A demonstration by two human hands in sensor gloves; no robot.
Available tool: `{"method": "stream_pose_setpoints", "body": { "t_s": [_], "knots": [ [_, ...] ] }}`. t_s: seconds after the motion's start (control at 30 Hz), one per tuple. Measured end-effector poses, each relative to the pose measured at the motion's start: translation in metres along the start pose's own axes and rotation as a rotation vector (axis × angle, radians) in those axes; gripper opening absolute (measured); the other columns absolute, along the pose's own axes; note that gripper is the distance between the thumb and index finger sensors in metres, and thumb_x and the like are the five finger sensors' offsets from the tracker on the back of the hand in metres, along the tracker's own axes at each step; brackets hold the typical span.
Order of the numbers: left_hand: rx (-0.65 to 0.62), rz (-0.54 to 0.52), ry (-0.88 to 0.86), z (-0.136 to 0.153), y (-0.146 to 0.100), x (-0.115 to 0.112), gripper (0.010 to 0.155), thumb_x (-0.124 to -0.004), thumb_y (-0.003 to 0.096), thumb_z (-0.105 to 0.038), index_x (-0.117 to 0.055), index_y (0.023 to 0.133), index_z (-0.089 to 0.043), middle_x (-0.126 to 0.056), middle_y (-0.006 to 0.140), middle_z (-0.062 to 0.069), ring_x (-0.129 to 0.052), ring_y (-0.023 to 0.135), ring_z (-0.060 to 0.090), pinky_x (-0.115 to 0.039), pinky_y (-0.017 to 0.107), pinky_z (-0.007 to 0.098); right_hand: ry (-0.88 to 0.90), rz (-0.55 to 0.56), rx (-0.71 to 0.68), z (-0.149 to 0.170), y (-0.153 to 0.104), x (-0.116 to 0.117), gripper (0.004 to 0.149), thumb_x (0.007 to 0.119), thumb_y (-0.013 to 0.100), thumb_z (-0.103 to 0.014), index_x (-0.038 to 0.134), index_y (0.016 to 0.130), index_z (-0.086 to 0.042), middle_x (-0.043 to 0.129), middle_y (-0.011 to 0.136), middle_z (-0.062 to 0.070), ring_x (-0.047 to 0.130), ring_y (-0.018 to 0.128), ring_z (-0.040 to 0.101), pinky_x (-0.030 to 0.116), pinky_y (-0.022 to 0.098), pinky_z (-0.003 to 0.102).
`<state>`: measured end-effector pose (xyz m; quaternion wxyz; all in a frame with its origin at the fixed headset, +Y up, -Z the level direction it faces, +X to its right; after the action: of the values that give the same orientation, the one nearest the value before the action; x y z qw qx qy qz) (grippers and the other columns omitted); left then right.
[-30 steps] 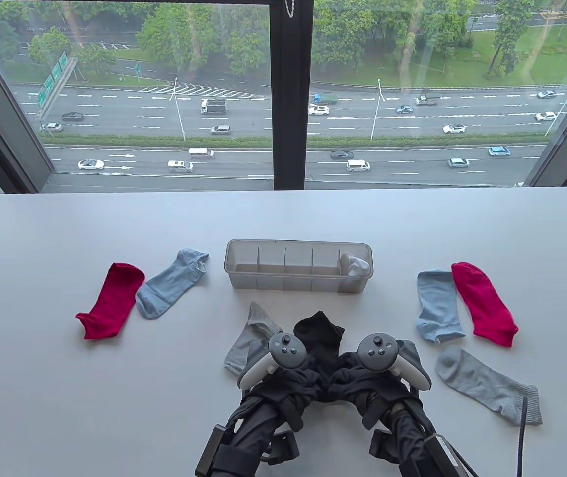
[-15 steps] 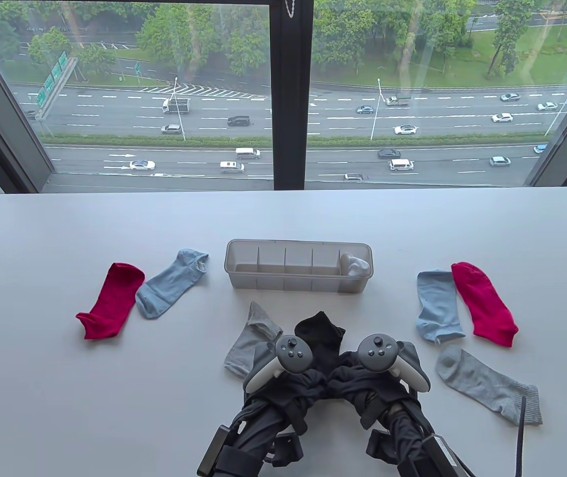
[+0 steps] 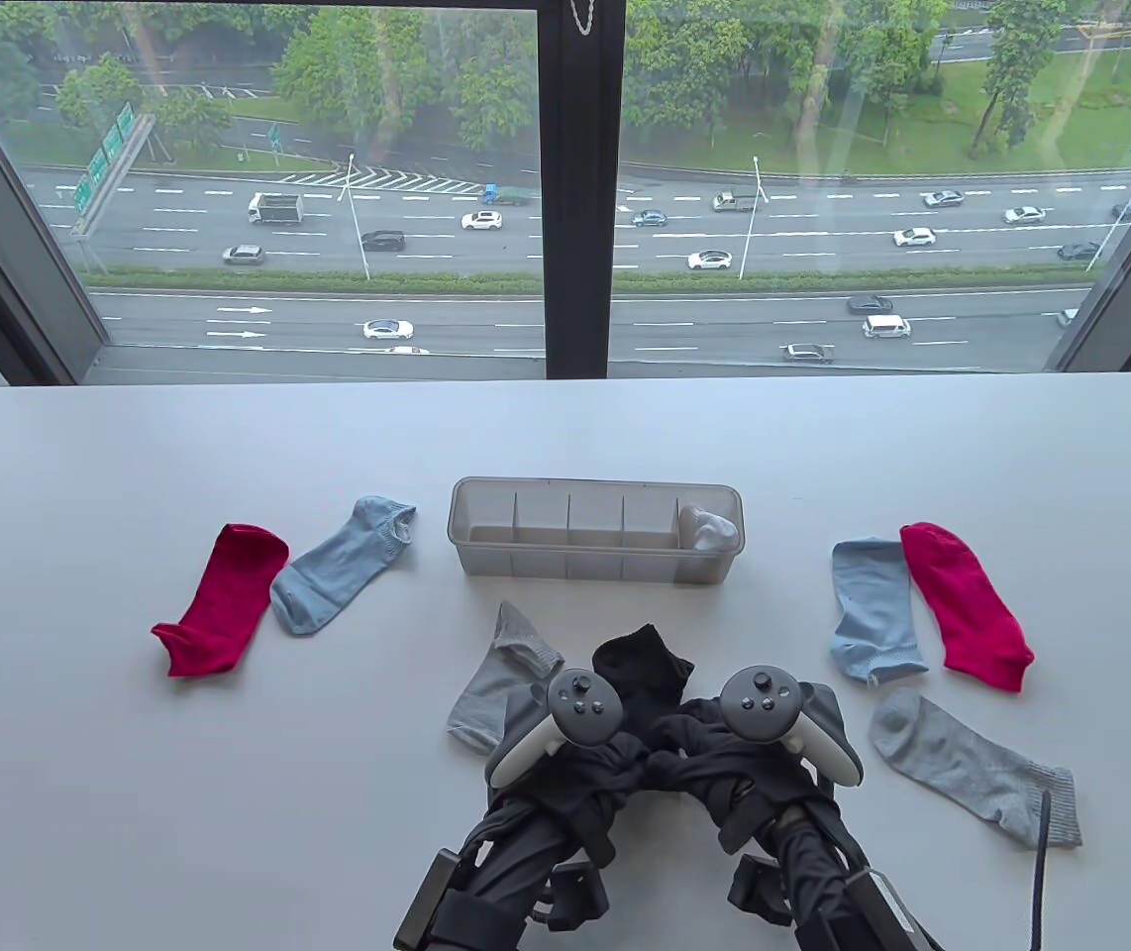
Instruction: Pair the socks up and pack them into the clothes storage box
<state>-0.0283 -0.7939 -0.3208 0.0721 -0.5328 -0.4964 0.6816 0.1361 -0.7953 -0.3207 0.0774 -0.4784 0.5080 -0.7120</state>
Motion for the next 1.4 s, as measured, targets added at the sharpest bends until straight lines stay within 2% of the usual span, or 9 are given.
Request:
{"method": "stream_pose_setpoints", "body": {
  "t_s": [0.2, 0.3, 0.43, 0.53, 0.8, 0.93, 1.03, 1.33, 1.4],
  "knots": [
    [-0.007, 0.023, -0.018, 0.0, 0.0, -0.001, 0.046, -0.057, 0.0548, -0.032, -0.057, 0.095, -0.009, -0.021, 0.115, 0.006, -0.009, 0.108, 0.034, -0.006, 0.073, 0.064, -0.021, 0.004, 0.03, -0.002, 0.003, 0.002, 0.042, 0.059, 0.057, -0.042, 0.068, 0.093, -0.025, 0.02, 0.114, 0.012, 0.001, 0.102, 0.035, 0.007, 0.074, 0.054],
    [0.019, 0.03, 0.022, -0.001, 0.001, -0.004, 0.061, -0.066, 0.0538, -0.031, -0.034, 0.104, -0.02, -0.016, 0.114, 0.005, -0.005, 0.107, 0.032, -0.004, 0.073, 0.063, 0.032, -0.001, 0.028, 0.0, 0.004, 0.001, 0.041, 0.055, 0.058, -0.042, 0.069, 0.091, -0.022, 0.02, 0.114, 0.012, 0.001, 0.102, 0.035, 0.006, 0.074, 0.054],
    [0.01, -0.03, 0.057, -0.005, 0.001, -0.001, 0.045, -0.063, 0.0548, -0.027, -0.055, 0.097, -0.014, -0.026, 0.114, 0.008, -0.014, 0.107, 0.037, -0.011, 0.074, 0.066, 0.046, 0.008, 0.032, 0.0, 0.003, 0.0, 0.042, 0.055, 0.058, -0.043, 0.068, 0.091, -0.021, 0.02, 0.114, 0.012, 0.0, 0.102, 0.034, 0.004, 0.074, 0.053],
    [0.006, -0.006, 0.058, -0.005, 0.001, -0.003, 0.044, -0.057, 0.055, -0.028, -0.051, 0.095, -0.01, -0.022, 0.114, 0.007, -0.011, 0.107, 0.037, -0.009, 0.074, 0.066, 0.072, 0.002, 0.023, 0.001, 0.004, -0.001, 0.053, 0.06, 0.057, -0.047, 0.052, 0.105, -0.025, 0.019, 0.115, 0.013, 0.0, 0.102, 0.035, 0.005, 0.074, 0.053],
    [0.003, -0.009, 0.056, -0.006, 0.001, -0.002, 0.055, -0.062, 0.0544, -0.031, -0.028, 0.097, -0.022, -0.02, 0.114, 0.01, -0.01, 0.106, 0.038, -0.009, 0.073, 0.066, 0.104, -0.024, 0.041, 0.001, 0.006, -0.001, 0.04, 0.054, 0.06, -0.041, 0.07, 0.09, -0.018, 0.017, 0.114, 0.013, -0.003, 0.101, 0.033, 0.001, 0.072, 0.053],
    [-0.016, -0.054, 0.046, -0.005, -0.001, 0.003, 0.044, -0.064, 0.0543, -0.028, -0.057, 0.094, -0.011, -0.033, 0.114, 0.011, -0.02, 0.108, 0.038, -0.013, 0.075, 0.067, 0.114, -0.019, 0.038, 0.001, 0.006, -0.001, 0.041, 0.054, 0.061, -0.042, 0.067, 0.091, -0.017, 0.018, 0.114, 0.013, -0.002, 0.101, 0.033, 0.002, 0.073, 0.053],
    [-0.016, -0.046, 0.043, -0.004, -0.001, 0.003, 0.044, -0.06, 0.054, -0.028, -0.057, 0.094, -0.01, -0.032, 0.114, 0.008, -0.019, 0.108, 0.036, -0.012, 0.075, 0.066, 0.122, -0.05, -0.001, 0.001, 0.004, -0.001, 0.059, 0.058, 0.057, -0.048, 0.041, 0.109, -0.024, 0.015, 0.115, 0.015, -0.004, 0.101, 0.036, 0.002, 0.072, 0.054],
    [-0.025, -0.075, 0.167, -0.013, -0.003, 0.001, 0.057, -0.07, 0.0526, -0.028, -0.035, 0.098, -0.021, -0.031, 0.113, 0.014, -0.023, 0.107, 0.041, -0.015, 0.075, 0.067, 0.171, -0.053, 0.015, 0.001, 0.005, 0.001, 0.04, 0.052, 0.062, -0.038, 0.065, 0.092, -0.015, 0.016, 0.113, 0.014, -0.005, 0.1, 0.033, 0.0, 0.072, 0.053],
    [-0.051, -0.113, 0.177, -0.017, -0.005, 0.003, 0.052, -0.068, 0.0536, -0.027, -0.048, 0.101, -0.019, -0.04, 0.113, 0.015, -0.032, 0.107, 0.043, -0.019, 0.076, 0.068, 0.162, -0.047, 0.019, 0.002, 0.005, -0.001, 0.04, 0.052, 0.062, -0.037, 0.067, 0.089, -0.011, 0.019, 0.113, 0.013, -0.003, 0.101, 0.032, 0.001, 0.072, 0.052]
  ]
}}
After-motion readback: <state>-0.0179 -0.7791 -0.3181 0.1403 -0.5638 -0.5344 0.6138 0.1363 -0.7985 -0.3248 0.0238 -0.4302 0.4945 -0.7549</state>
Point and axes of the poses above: the tracker on the back of each hand, its own z axis roughly to the little-finger side, its own y axis roughly from the wrist to the fingertips, x = y × z, the point moved 3 cm from there along y, roughly from the wrist to the fingertips
